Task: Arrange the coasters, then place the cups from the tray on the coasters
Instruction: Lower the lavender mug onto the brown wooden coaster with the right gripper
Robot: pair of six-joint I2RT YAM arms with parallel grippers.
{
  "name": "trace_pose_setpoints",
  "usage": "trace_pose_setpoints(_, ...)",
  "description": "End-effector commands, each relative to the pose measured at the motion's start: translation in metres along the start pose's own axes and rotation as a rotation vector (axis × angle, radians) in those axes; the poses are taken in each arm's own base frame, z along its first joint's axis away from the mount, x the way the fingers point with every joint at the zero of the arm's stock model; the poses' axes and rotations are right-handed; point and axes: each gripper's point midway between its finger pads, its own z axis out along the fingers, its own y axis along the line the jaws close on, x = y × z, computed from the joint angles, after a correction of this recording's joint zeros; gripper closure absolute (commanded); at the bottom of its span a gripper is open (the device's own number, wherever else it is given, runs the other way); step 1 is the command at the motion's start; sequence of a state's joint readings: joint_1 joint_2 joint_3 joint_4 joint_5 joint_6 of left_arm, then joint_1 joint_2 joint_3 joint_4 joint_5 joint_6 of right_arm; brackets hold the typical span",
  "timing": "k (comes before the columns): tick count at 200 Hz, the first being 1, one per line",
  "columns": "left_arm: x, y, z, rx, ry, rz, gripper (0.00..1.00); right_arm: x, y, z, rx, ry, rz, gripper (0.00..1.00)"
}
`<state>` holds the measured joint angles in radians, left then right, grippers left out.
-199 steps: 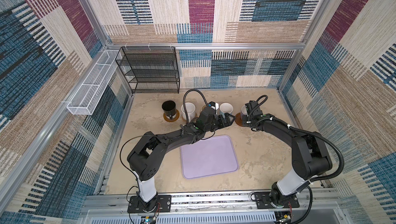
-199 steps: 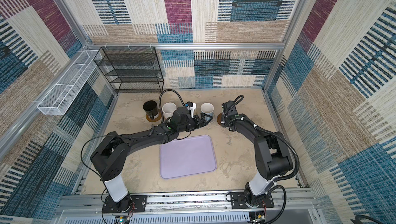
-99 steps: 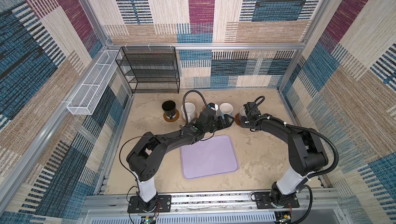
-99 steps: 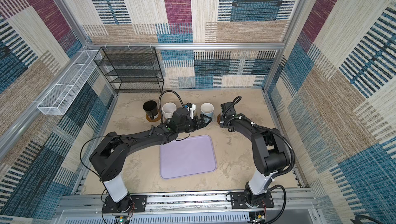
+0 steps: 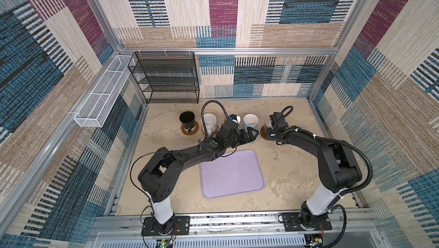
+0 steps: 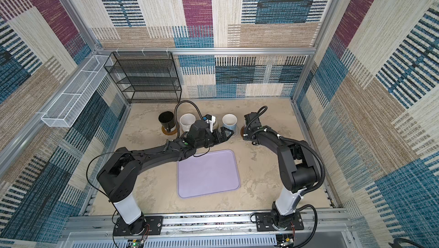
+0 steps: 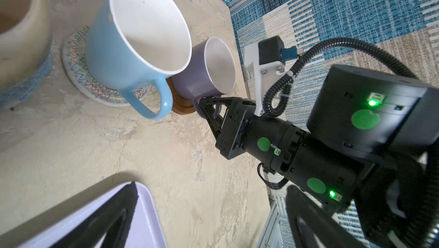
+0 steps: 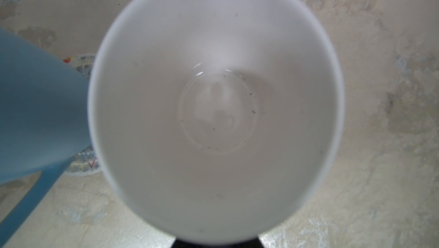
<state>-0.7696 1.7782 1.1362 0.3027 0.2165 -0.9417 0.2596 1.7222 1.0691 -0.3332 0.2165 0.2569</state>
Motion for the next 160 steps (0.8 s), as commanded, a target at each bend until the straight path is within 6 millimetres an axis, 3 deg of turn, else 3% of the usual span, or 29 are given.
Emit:
trace_pose_setpoints(1, -0.0047, -0.0047, -0.0028, 0.012, -0.022, 0.017, 0.0, -0.0047, 0.0034, -0.0002, -0.014, -0.016, -0.005, 1.0)
trace_pose_setpoints(93, -0.0043, -0.0037, -0.0041, 0.014, -0.027, 0.006, 0.0, -0.0006, 0.0032, 0.0022, -0.009, 0.013, -0.001, 1.0)
trace_pose_setpoints(160, -0.0042, -0.0037, -0.0057, 0.021, -0.032, 0.006, 0.0, -0.0007, 0.0011, 0.0022, 0.005, 0.017, 0.006, 0.89)
